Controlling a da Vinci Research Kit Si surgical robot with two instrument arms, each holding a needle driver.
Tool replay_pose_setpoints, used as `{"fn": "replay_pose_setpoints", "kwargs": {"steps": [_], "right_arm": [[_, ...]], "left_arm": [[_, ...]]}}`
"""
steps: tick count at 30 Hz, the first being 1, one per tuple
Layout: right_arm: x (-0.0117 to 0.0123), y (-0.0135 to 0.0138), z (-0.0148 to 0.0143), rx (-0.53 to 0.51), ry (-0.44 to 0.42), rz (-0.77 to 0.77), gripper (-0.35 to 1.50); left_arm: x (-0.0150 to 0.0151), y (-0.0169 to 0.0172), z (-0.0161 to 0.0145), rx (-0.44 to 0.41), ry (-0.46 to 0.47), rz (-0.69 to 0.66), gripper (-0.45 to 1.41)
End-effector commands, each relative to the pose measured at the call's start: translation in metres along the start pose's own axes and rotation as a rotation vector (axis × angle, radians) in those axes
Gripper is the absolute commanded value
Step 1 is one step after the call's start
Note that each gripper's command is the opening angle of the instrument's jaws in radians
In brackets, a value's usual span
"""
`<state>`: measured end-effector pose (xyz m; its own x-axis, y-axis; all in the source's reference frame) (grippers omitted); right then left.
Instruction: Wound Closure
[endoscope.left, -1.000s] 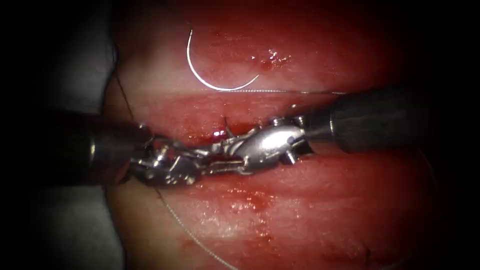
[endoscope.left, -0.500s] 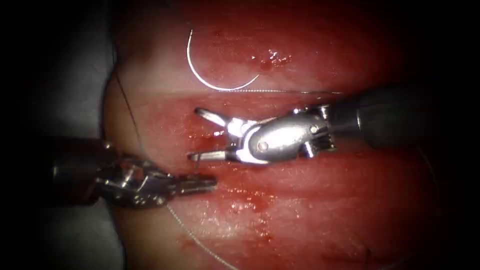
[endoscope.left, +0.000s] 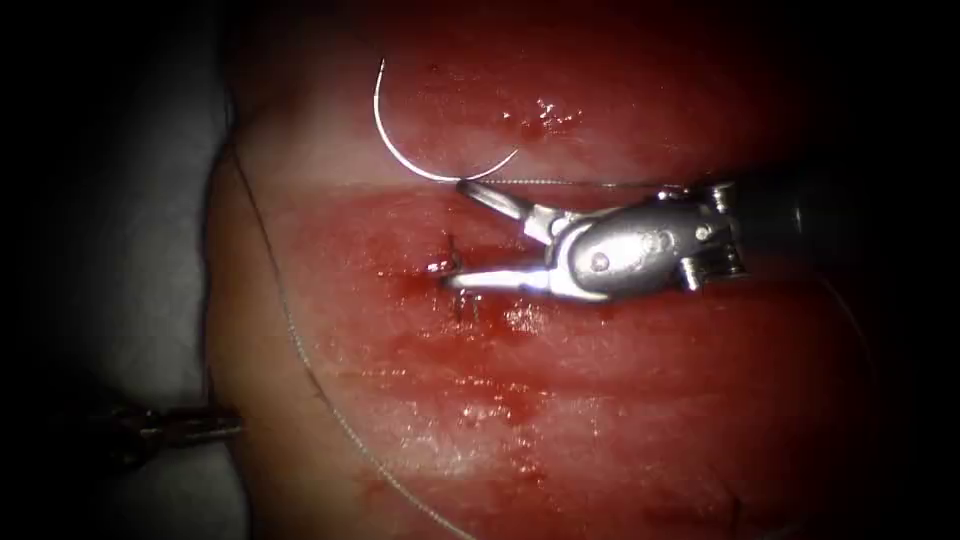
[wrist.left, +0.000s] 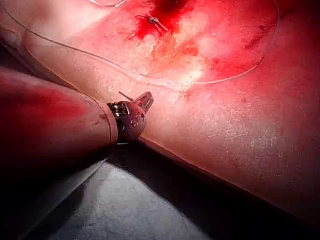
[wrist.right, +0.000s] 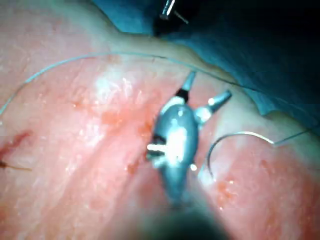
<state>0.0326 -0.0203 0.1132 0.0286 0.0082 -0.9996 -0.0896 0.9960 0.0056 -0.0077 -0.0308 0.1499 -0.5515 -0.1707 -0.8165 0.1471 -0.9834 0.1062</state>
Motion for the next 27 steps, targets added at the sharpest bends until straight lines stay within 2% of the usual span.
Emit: {"fn": "replay_pose_setpoints", "kwargs": {"steps": [1,3,6,8,9,11,12,17,22,23,27], "right_arm": [[-0.0006,-0.0008,0.0005,0.003,0.0,0.002,1.13],[-0.0006,-0.0008,0.0004,0.004,0.0,0.002,1.11],[-0.0006,-0.0008,0.0003,0.005,0.001,0.002,1.09],[-0.0006,-0.0007,0.0003,0.004,0.001,0.002,1.09],[-0.0006,-0.0007,0.0003,0.004,0.0,0.002,1.09],[-0.0006,-0.0007,0.0003,0.004,0.0,0.002,1.09],[-0.0006,-0.0007,0.0003,0.004,0.0,0.002,1.09],[-0.0007,-0.0007,0.0003,0.002,-0.002,0.002,1.08],[-0.0008,-0.0008,0.0004,0.002,-0.002,0.001,1.06],[-0.0008,-0.0008,0.0004,0.002,-0.002,0.001,1.06],[-0.0008,-0.0008,0.0004,0.002,-0.002,0.0,1.06]], "left_arm": [[-0.0006,0.0015,0.0013,-0.004,0.009,-0.025,-0.32],[-0.002,0.0021,0.0023,0.003,0.008,-0.045,-0.28],[-0.0046,0.0028,0.0041,0.007,-0.01,-0.06,0.42],[-0.0057,0.0028,0.0049,0.013,-0.011,-0.073,0.68],[-0.0065,0.0026,0.0056,0.031,-0.019,-0.12,0.93],[-0.0066,0.0022,0.0059,0.06,-0.007,-0.144,1.0],[-0.0064,0.002,0.0062,0.092,0.028,-0.158,1.06],[-0.0063,0.0017,0.0067,0.118,0.055,-0.19,1.11],[-0.007,-0.0009,0.0063,0.138,0.037,-0.204,1.11],[-0.0071,-0.0023,0.0059,0.154,0.031,-0.225,1.11],[-0.0071,-0.0042,0.0055,0.178,0.044,-0.292,1.13]]}}
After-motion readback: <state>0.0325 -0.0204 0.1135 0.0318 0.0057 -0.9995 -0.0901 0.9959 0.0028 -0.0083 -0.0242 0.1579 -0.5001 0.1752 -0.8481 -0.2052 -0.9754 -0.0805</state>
